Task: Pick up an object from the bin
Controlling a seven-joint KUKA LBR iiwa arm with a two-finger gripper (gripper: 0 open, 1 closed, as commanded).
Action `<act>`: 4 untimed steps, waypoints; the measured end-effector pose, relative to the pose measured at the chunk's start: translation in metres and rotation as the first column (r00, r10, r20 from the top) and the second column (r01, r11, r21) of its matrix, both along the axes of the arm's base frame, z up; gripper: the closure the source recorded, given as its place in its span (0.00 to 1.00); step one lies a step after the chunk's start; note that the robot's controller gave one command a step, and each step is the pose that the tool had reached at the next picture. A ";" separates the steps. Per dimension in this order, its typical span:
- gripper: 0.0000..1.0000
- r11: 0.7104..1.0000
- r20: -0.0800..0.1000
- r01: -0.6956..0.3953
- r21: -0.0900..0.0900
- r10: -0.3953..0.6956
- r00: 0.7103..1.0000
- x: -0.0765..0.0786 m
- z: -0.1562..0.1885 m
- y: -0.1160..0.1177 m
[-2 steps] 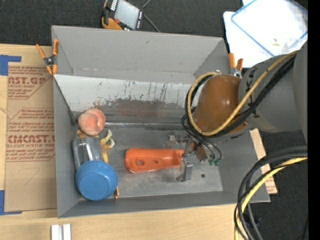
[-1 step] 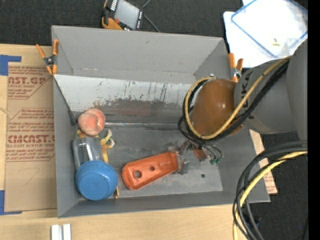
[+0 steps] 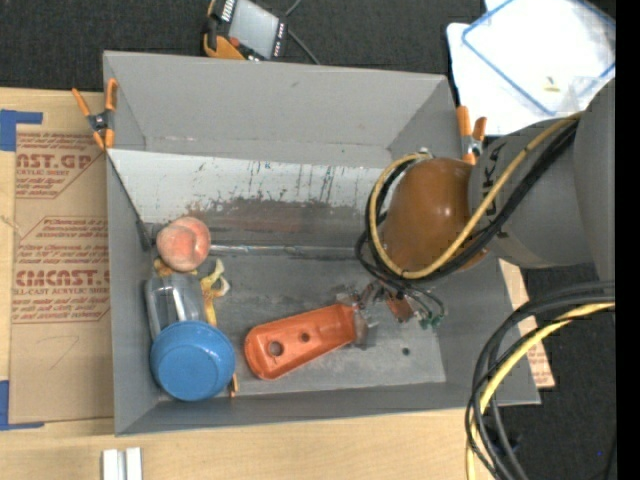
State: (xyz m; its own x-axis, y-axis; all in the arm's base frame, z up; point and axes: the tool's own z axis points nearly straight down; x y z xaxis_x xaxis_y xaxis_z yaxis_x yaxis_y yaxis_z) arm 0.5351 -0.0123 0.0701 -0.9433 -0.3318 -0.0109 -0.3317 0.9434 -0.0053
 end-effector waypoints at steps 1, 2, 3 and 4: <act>0.00 1.000 0.010 0.007 0.000 -0.007 1.000 -0.007 0.104 -0.014; 0.00 1.000 0.002 0.006 0.001 -0.006 1.000 -0.009 0.100 -0.013; 0.00 0.993 0.001 -0.122 0.000 0.122 0.993 -0.041 0.037 -0.004; 1.00 0.905 0.010 -0.425 -0.008 0.425 0.905 -0.018 0.013 0.011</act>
Offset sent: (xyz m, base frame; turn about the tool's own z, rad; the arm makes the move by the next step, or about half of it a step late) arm 0.0000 0.0000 0.0000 0.0000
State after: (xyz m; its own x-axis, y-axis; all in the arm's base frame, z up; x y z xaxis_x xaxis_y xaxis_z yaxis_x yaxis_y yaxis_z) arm 0.5170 -0.0009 0.0834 -0.7130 -0.7010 -0.0174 -0.7008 0.7132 -0.0158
